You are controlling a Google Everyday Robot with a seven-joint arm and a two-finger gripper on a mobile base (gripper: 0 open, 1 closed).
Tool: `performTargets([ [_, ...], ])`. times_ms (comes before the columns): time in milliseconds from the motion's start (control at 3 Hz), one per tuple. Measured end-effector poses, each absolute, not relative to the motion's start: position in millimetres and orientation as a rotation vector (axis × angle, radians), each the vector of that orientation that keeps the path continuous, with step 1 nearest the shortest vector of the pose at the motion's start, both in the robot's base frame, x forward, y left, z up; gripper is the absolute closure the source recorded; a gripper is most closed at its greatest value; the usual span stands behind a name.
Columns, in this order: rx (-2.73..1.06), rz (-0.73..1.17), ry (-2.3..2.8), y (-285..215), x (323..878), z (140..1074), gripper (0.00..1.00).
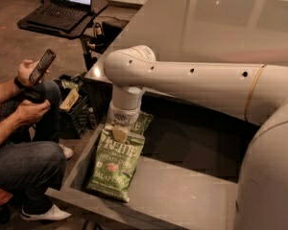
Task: Pick green jalapeno chip bag from top drawer and place on counter
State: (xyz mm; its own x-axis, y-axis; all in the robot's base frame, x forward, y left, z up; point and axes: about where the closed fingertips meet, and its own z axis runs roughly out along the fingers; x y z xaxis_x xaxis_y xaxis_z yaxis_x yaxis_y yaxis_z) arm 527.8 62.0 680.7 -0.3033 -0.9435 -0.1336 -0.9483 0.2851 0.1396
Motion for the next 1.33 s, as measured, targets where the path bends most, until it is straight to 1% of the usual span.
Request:
performTargets([
  [333,-1.839,0.3,2.498,62.0,527.8,680.8,1.0],
  [667,-1.838,0.315,2.476,59.4,521.8,690.1,1.0],
  [1333,-1.738,0.377,2.492,30.3,501.7,727.7,1.0],
])
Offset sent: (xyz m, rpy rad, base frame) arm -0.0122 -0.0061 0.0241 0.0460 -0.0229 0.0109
